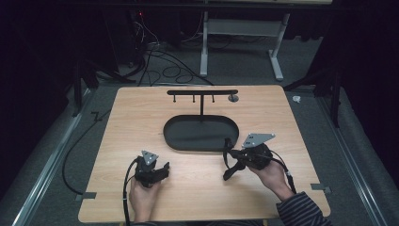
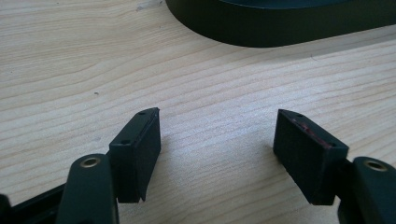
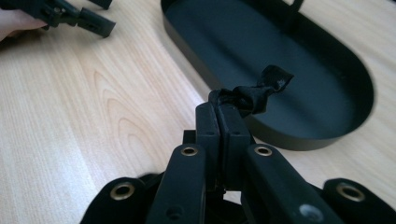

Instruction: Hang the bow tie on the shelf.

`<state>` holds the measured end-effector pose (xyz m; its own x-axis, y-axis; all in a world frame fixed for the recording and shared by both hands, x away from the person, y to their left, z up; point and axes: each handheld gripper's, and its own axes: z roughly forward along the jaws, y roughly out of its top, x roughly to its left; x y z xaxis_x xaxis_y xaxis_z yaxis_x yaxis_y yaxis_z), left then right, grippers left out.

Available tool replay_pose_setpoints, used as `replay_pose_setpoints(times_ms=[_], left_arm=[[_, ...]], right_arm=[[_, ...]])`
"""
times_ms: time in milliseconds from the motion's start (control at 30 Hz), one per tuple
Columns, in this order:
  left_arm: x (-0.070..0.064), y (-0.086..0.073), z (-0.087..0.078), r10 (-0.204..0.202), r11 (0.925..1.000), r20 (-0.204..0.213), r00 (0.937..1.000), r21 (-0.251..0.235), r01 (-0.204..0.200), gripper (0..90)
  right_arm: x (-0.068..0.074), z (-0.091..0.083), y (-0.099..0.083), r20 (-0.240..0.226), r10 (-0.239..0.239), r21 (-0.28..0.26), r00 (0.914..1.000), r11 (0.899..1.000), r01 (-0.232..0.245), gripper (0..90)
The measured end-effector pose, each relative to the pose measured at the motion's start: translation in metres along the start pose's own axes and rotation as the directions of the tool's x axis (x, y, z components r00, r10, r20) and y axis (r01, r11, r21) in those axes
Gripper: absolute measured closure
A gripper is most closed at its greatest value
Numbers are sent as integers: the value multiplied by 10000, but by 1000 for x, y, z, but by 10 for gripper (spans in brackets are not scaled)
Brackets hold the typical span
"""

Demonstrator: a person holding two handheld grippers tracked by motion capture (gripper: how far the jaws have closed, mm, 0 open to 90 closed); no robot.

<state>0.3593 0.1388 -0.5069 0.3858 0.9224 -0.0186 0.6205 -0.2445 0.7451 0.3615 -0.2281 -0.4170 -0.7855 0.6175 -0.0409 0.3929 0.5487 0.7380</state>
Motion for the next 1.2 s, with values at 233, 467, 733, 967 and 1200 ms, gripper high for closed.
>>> replay_pose_setpoints(times_ms=[233,467,733,967,1200], left_arm=[[0,0,1,-33,10000,-48,10000,-36,33,324],[0,0,0,-15,10000,-35,10000,-23,15,321],[0,0,1,-13,10000,-32,10000,-22,13,317],[0,0,1,-14,10000,-31,10000,-21,14,318],[0,0,0,-34,10000,-45,10000,11,34,315]], right_arm=[[-17,-13,11,149,71,-150,9999,9999,-69,899],[-24,-19,30,246,-87,-343,9997,9994,95,899],[-23,-16,46,494,-554,-214,9972,9982,565,899],[-29,-23,60,787,-869,-523,9931,9945,912,900],[-41,-27,69,1050,-956,-649,9899,9926,1028,900]])
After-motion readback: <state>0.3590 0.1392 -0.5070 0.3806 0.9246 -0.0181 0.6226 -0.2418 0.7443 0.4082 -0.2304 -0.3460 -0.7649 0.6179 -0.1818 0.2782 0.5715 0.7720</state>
